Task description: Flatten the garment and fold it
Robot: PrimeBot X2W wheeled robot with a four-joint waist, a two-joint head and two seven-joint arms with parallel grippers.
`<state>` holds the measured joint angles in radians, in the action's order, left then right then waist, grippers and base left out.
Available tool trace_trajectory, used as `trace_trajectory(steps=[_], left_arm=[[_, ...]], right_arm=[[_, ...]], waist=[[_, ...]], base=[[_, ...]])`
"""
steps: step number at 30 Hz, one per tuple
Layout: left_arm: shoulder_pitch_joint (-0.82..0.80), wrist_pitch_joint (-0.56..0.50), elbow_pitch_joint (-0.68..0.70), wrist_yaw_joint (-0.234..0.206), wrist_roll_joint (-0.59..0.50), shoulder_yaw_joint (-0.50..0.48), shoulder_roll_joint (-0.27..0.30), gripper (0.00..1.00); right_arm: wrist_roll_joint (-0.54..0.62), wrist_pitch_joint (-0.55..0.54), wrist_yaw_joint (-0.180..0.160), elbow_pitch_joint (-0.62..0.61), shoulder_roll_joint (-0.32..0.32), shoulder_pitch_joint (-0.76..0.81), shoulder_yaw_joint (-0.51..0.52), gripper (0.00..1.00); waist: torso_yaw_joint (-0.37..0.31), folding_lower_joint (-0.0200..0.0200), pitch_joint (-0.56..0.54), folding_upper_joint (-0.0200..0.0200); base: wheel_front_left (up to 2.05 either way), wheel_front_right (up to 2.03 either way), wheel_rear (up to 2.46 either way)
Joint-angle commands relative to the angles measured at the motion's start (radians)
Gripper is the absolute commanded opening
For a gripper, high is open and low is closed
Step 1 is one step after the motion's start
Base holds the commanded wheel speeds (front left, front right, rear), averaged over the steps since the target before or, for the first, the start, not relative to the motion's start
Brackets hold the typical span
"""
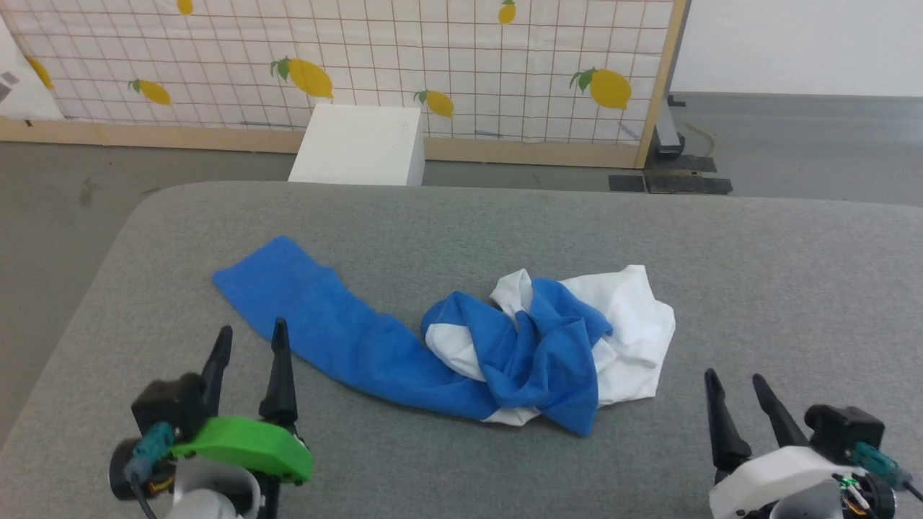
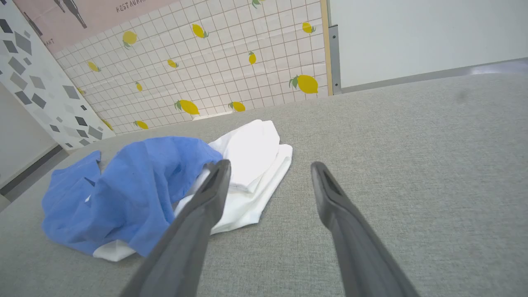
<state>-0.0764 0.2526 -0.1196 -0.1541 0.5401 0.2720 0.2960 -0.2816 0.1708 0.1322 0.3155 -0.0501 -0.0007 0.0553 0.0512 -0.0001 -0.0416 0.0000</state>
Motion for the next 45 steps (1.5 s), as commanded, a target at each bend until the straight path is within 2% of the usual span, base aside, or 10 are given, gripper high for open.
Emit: trace_trajectory(steps=[1, 5, 14, 22, 23, 25, 26, 35, 39, 45], left_arm=[[0.019, 0.008, 0.016, -0.008, -0.014, -0.009, -0.015, 1.0], [0.06, 0.009, 0.063, -0.017, -0.055, -0.047, -0.048, 1.0], [0.081, 0.009, 0.117, 0.003, -0.136, -0.099, -0.106, 1.0], [0.054, 0.009, 0.109, 0.046, -0.17, -0.124, -0.16, 1.0], [0.053, 0.009, 0.107, 0.049, -0.174, -0.129, -0.166, 1.0], [0.051, 0.009, 0.105, 0.055, -0.18, -0.138, -0.175, 1.0], [0.051, 0.009, 0.104, 0.059, -0.183, -0.143, -0.18, 1.0], [0.05, 0.009, 0.098, 0.086, -0.209, -0.176, -0.205, 1.0], [0.04, 0.009, 0.089, 0.101, -0.217, -0.179, -0.213, 1.0], [0.033, 0.009, 0.07, 0.121, -0.221, -0.185, -0.221, 1.0]], right_arm=[[-0.004, -0.022, -0.002, -0.013, 0.0, -0.005, -0.008, 1.0], [-0.014, -0.162, -0.002, -0.04, 0.0, -0.062, -0.062, 1.0], [0.034, -0.614, -0.002, -0.05, 0.0, -0.28, -0.223, 1.0], [0.086, -0.784, -0.002, -0.039, 0.0, -0.354, -0.278, 1.0], [0.083, -0.793, -0.002, -0.037, 0.0, -0.353, -0.278, 0.95], [0.08, -0.791, -0.002, -0.04, 0.0, -0.354, -0.273, 0.25], [0.081, -0.786, -0.002, -0.042, -0.001, -0.355, -0.273, 0.0], [0.039, -0.721, -0.002, -0.118, -0.015, -0.364, -0.188, 0.0], [0.036, -0.716, -0.002, -0.204, -0.06, -0.336, -0.048, 0.0], [0.108, -0.758, -0.002, -0.242, -0.126, -0.284, 0.288, 0.0]], waist=[[0.006, 0.0001, 0.007, 0.0], [0.013, 0.0001, 0.029, 0.0], [0.051, 0.0001, 0.099, 0.0], [0.113, 0.0001, 0.149, 0.0], [0.117, 0.0001, 0.152, 0.0], [0.123, 0.0001, 0.156, 0.0], [0.125, 0.0001, 0.158, 0.0], [0.1, 0.0001, 0.161, 0.0], [0.088, 0.0001, 0.157, 0.0], [0.062, 0.0001, 0.159, 0.0]], base=[[0.0, 0.0, 0.0], [0.0, 0.0, 0.0], [0.0, 0.0, 0.0], [0.0, 0.0, 0.0], [0.0, 0.0, 0.0], [0.0, 0.0, 0.0], [0.0, 0.0, 0.0], [0.0, 0.0, 0.0], [0.0, 0.0, 0.0], [0.0, 0.0, 0.0]])
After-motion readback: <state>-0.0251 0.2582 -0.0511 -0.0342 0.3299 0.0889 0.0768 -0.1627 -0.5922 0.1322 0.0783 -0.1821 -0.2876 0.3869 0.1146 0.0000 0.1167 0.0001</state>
